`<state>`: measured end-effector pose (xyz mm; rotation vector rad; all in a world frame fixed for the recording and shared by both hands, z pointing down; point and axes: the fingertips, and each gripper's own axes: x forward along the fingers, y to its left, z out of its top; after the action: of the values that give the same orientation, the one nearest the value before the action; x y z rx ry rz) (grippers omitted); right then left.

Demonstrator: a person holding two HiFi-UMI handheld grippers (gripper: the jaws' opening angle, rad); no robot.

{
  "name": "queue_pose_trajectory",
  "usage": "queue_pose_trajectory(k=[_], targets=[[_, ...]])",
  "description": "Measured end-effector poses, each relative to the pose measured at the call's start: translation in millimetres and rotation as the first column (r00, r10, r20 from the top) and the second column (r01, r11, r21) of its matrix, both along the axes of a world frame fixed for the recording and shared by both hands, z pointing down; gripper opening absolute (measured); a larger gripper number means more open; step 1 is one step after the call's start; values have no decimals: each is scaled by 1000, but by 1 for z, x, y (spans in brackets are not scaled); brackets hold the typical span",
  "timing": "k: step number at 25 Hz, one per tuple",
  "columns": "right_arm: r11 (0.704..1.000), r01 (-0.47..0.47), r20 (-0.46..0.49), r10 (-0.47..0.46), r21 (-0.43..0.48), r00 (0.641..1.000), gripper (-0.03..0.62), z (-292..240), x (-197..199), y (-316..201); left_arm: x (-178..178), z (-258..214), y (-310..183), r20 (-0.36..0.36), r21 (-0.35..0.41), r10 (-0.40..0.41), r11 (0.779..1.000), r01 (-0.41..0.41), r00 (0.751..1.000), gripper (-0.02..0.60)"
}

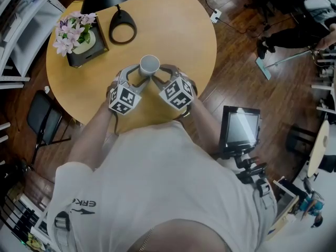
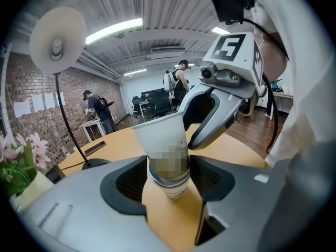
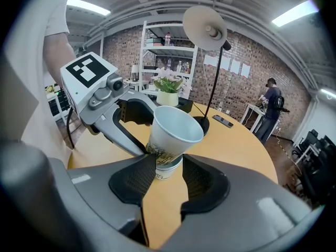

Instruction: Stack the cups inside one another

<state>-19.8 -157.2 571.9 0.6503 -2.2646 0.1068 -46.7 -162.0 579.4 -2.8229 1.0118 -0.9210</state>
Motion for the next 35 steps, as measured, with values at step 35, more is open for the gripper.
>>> queue_pose_trajectory(k=[35], targets=[[999, -47, 20, 47, 17, 999, 201, -17, 3, 0, -10, -17, 4, -34, 38, -24, 999, 25, 999, 270]])
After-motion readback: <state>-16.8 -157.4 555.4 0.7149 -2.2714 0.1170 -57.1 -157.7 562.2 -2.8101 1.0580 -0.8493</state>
